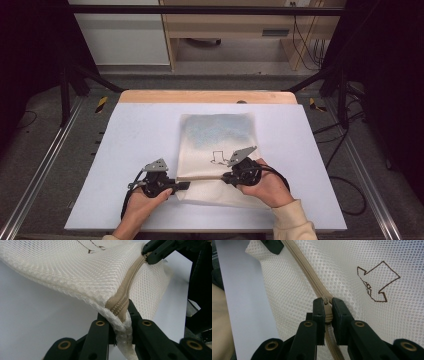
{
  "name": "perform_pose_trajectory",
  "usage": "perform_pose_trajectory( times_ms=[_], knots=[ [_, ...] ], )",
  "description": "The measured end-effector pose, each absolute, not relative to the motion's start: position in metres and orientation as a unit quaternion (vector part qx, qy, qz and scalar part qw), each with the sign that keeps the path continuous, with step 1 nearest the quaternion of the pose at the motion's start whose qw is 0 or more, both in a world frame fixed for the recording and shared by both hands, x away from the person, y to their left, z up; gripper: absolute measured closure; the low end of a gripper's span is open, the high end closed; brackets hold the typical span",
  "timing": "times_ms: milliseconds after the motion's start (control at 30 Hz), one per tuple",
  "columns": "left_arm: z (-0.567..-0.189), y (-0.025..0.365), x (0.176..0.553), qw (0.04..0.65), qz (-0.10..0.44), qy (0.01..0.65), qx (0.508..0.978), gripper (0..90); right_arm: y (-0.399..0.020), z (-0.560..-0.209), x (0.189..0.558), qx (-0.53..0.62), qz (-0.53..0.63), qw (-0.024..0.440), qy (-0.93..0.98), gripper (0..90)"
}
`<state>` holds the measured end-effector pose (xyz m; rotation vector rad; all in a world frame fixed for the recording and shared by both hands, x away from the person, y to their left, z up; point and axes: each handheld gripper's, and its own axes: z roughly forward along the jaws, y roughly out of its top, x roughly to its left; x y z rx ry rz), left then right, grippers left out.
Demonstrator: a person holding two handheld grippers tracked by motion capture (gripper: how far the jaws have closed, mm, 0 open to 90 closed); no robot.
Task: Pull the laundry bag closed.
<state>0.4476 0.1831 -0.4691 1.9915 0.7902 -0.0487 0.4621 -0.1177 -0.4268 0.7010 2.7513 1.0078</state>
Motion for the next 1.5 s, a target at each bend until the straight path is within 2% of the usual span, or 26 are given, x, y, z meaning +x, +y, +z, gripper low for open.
perform_pose_trajectory(
  times_ms=[1500],
  knots=[
    [-0.468,0.183,0.447,0.48,-0.014,0.319,0.817,83.4,-0.159,-0.425,0.455,0.271,0.342,0.076,0.896,81.9]
  ],
)
